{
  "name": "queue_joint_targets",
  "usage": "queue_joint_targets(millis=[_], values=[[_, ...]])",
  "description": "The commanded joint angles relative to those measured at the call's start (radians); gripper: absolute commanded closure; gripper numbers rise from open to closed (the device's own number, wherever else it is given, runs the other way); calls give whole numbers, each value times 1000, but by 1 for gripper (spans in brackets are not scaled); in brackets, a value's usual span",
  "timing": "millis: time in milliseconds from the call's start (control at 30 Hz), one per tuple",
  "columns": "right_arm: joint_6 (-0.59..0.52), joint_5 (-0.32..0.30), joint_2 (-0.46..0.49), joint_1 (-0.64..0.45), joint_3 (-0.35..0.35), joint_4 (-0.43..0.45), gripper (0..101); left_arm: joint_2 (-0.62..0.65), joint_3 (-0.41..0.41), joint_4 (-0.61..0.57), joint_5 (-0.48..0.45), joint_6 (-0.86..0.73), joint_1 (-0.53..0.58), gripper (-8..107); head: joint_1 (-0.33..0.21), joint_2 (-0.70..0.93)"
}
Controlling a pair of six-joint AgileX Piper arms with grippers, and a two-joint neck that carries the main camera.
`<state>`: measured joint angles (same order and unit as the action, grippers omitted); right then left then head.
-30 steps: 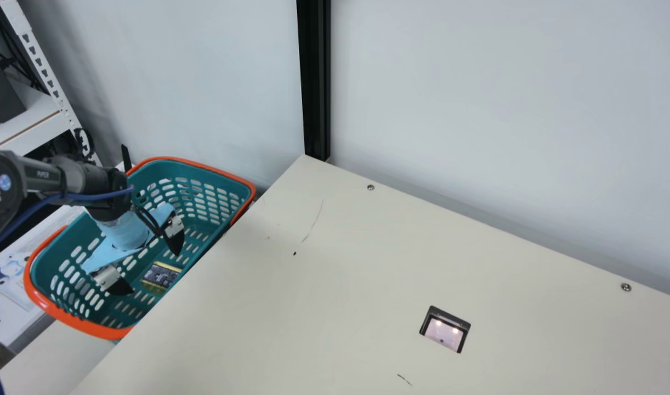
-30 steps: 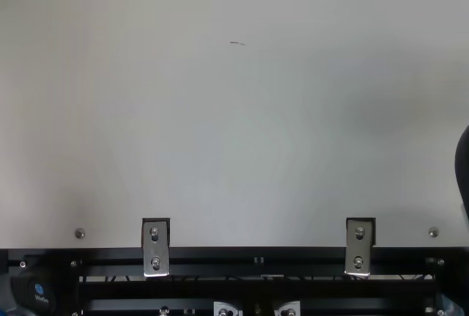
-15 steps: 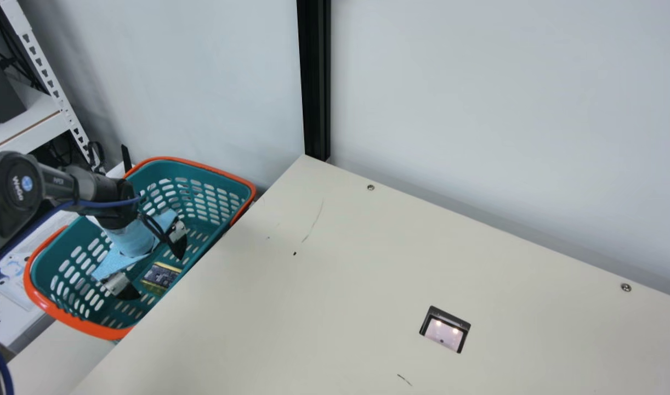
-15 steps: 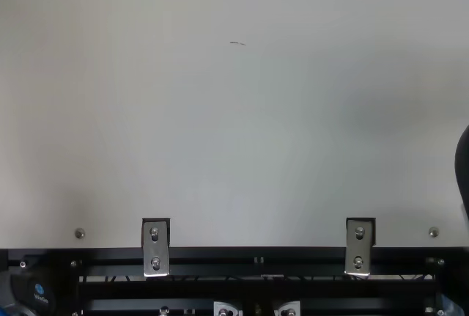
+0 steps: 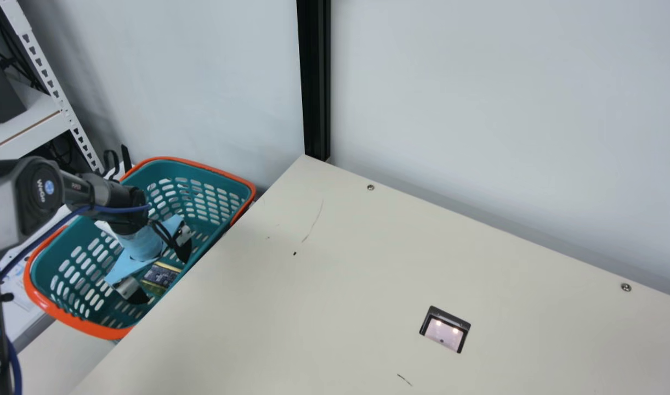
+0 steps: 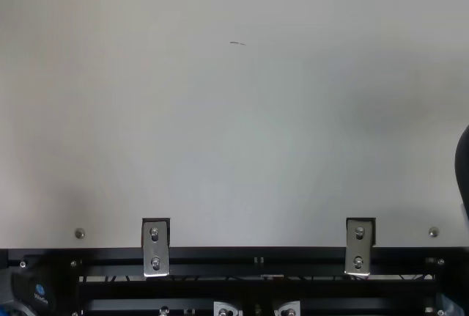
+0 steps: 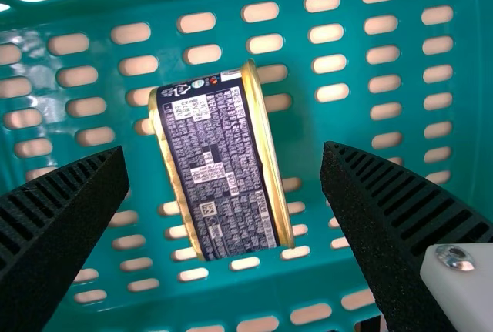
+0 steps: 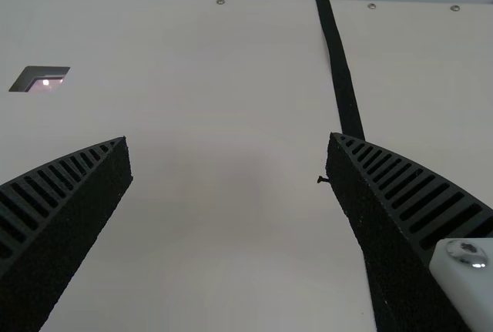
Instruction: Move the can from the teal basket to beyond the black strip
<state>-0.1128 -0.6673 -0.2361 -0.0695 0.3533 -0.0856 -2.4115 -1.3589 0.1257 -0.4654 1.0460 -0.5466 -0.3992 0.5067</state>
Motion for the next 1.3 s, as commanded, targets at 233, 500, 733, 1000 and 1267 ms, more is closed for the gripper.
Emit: queue_joint_targets(millis=[233, 500, 733, 1000, 1267], values=[[0, 0, 0, 0, 0, 0, 0, -50, -36, 5, 9, 10, 2, 9, -37, 6], [0, 0, 0, 0, 0, 0, 0, -62, -43, -3, 31, -4, 2, 9, -37, 6], [0, 0, 0, 0, 0, 0, 0, -62, -43, -3, 29, -4, 2, 50, -37, 6], [0, 0, 0, 0, 0, 0, 0, -62, -43, -3, 30, -4, 2, 89, -37, 6], [0, 0, 0, 0, 0, 0, 0, -52, -42, -1, 33, -14, -5, 89, -37, 6]])
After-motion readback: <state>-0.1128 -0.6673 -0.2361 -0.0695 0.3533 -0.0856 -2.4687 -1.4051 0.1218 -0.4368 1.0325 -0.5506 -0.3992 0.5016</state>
